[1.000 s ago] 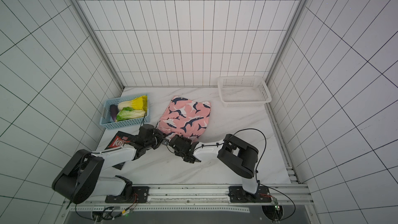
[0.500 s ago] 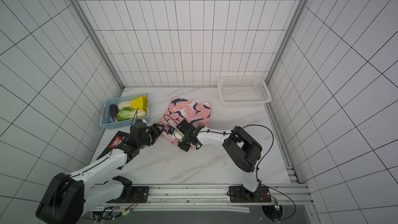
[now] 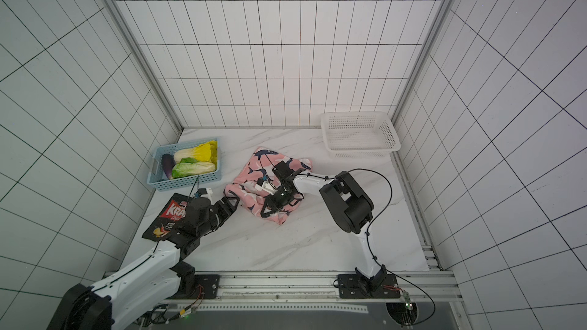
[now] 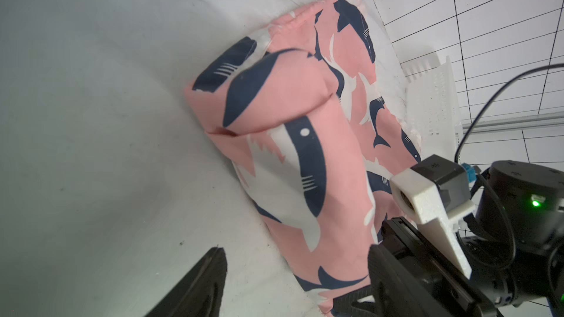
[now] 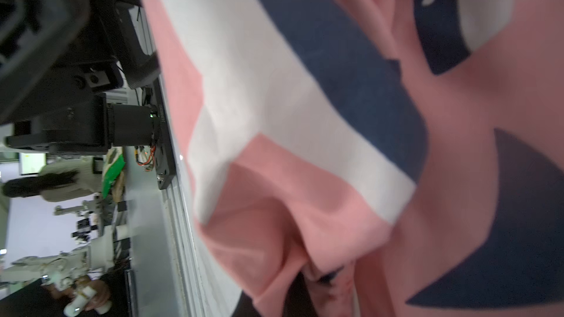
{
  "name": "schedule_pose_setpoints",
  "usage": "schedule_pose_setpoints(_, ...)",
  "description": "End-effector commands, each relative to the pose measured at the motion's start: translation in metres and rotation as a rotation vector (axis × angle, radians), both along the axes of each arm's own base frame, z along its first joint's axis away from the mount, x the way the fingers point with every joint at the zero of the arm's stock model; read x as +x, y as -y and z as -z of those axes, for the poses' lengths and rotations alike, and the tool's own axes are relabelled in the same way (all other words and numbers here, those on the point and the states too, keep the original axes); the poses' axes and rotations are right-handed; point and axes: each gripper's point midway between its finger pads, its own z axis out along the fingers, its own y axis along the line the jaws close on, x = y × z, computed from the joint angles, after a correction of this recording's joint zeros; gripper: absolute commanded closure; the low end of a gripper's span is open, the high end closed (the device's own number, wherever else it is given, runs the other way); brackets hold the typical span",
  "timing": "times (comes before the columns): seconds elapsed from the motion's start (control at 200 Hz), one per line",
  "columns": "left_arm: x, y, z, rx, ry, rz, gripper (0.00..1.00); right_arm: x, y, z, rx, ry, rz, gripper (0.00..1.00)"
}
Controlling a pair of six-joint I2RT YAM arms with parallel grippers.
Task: Roll up the shorts
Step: Roll the shorts at the center of the board.
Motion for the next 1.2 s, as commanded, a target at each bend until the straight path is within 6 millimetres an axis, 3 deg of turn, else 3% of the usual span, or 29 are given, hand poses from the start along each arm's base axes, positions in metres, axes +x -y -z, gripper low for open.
schedule_pose_setpoints(0.0, 0.014, 0.005, -0.010, -0.047, 0.095, -0.014, 0.22, -0.005, 0.001, 0.001, -0.003, -0.157, 0.023, 1.00)
schedule_pose_setpoints(0.325, 0.047, 0.019, -0.004, -0.098, 0.207, -0.019, 0.20, -0.004, 0.006, 0.011, -0.005, -0.178, 0.037, 1.00)
schedule_pose_setpoints(0.66, 0.069, 0.030, 0.032, -0.072, 0.146, -0.013, 0.25, -0.001, 0.007, 0.013, 0.016, -0.229, 0.043, 1.00)
schedule_pose_setpoints(0.735, 0.071, 0.035, 0.045, -0.085, 0.105, 0.000, 0.36, -0.002, 0.006, 0.011, 0.026, -0.239, 0.039, 1.00)
schedule_pose_setpoints(0.805, 0.072, 0.036, 0.055, -0.110, 0.082, -0.001, 0.56, -0.002, 0.007, 0.011, 0.029, -0.242, 0.039, 1.00)
schedule_pose_setpoints(0.86, 0.072, 0.036, 0.057, -0.133, 0.095, 0.002, 0.73, -0.002, 0.008, 0.010, 0.030, -0.243, 0.042, 1.00)
schedule_pose_setpoints(0.994, 0.075, 0.033, 0.056, -0.181, 0.106, -0.003, 1.00, 0.002, 0.011, 0.009, 0.033, -0.242, 0.053, 1.00)
schedule_pose_setpoints(1.064, 0.075, 0.032, 0.052, -0.190, 0.106, -0.005, 1.00, 0.005, 0.013, 0.009, 0.020, -0.231, 0.070, 0.98)
schedule_pose_setpoints(1.194, 0.074, 0.032, 0.050, -0.152, 0.053, -0.002, 1.00, 0.016, 0.031, 0.021, -0.114, -0.096, 0.133, 0.81)
